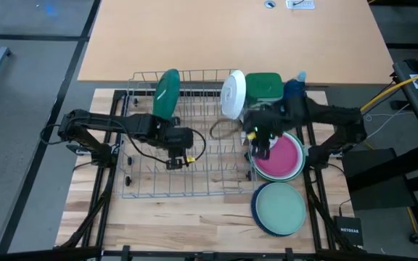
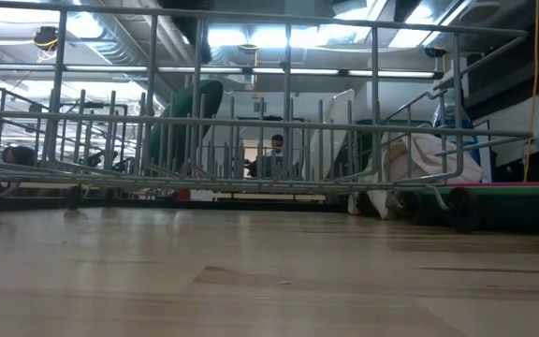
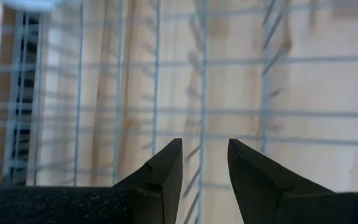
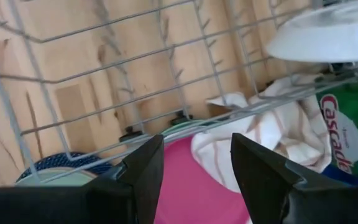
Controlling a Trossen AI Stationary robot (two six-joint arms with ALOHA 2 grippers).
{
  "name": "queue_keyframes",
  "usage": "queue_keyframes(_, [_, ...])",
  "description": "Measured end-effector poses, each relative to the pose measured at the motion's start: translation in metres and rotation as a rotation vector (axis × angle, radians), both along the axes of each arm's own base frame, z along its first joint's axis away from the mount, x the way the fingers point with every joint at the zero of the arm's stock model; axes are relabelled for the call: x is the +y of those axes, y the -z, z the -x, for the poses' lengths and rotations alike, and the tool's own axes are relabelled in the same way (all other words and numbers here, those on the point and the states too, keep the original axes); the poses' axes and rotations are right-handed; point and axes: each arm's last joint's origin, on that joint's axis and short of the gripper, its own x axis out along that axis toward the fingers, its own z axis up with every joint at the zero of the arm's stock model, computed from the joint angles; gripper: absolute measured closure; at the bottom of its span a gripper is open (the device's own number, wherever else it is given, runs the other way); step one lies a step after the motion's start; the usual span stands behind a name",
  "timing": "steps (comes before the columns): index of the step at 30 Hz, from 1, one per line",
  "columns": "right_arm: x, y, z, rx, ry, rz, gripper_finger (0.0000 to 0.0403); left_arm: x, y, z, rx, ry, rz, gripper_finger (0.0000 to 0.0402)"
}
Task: Sort dishes
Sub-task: Put the pink plate in the dish rack
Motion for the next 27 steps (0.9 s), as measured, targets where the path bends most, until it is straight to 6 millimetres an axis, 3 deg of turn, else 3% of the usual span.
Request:
queue_keyframes(5, [0.032, 0.009, 0.002, -0.004, 0.025, 0.126, 0.0214, -0.012, -0.004, -0.008, -0.093, 0.092, -0.016, 0.0284])
queue_keyframes(10, [0.048, 0.05, 0.023, 0.111, 0.085, 0.154, 0.0214, -0.019, -0.006, -0.011, -0.12, 0.148, -0.031, 0.0284])
queue_keyframes(16, [0.051, 0.115, 0.061, 0.348, 0.108, 0.161, 0.0214, -0.018, -0.006, -0.011, -0.118, 0.148, -0.032, 0.0284])
queue_keyframes(23, [0.048, 0.168, 0.1, 0.577, 0.084, 0.146, 0.0214, -0.018, -0.007, -0.012, -0.137, 0.143, -0.034, 0.0284])
queue_keyframes(27, [0.046, 0.197, 0.114, 0.624, 0.085, 0.103, 0.0214, -0.018, -0.008, -0.014, -0.159, 0.142, -0.033, 0.0284])
